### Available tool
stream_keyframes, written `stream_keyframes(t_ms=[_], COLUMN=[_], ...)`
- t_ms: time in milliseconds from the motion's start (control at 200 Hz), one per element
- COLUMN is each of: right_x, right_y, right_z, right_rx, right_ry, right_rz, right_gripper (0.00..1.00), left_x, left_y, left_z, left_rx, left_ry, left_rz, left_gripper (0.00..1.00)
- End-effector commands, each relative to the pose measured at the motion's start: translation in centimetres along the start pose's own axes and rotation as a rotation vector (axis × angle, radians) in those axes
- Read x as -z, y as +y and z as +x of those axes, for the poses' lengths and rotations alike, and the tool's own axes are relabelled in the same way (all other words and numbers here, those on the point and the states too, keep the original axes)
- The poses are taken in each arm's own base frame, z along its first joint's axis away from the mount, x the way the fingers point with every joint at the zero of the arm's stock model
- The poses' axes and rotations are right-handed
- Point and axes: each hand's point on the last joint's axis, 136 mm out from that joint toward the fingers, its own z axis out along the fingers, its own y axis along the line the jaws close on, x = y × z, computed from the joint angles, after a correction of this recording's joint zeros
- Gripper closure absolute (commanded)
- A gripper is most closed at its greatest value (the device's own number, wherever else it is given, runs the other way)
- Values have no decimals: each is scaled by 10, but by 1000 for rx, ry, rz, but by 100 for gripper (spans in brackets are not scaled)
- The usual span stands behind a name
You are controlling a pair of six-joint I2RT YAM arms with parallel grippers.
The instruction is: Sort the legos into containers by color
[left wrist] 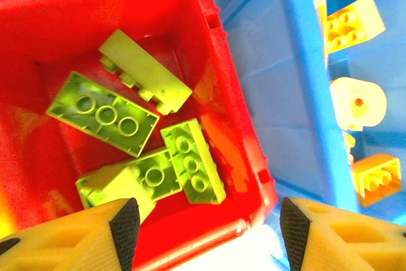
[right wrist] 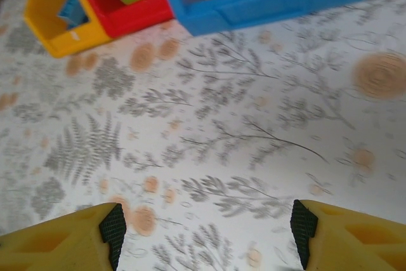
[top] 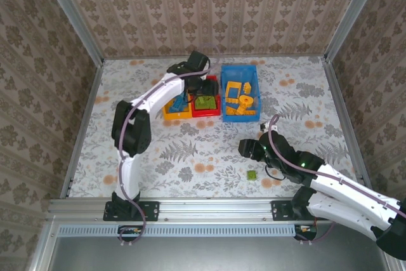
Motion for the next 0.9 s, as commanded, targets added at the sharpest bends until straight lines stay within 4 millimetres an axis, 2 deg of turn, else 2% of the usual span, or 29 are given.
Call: stream_keyframes(t_ms=[0,45,130,370,505,710,895], right_x=[9,8,1,-26,-30,-29,-38], right_y=[-41,-47,-50,-47,-43,-50,-50], right_z=[18,27,44,83,96,116,118], right_rx=[11,23,49,91,122,132,146], right_ry=[85,130,202,373,418,469,470], right_rz=[208,238,266,305,312,340,345], right_gripper=[27,27,26,27,28,30,40], left_x=[62,77,94,115,123,137,148], left_y=[-12,-18,-26,-38,-36,-30,-42], left_z=[-7,-1,24,113,155,197,233], left_rx=[-14,-24,-33,-18,-10,-2,21], left_ry=[-120,-146,-156,-161,-143,-144,-111], left_rz=[-4,2,14,59,53,68,248], left_gripper=[37,37,37,37,37,37,35])
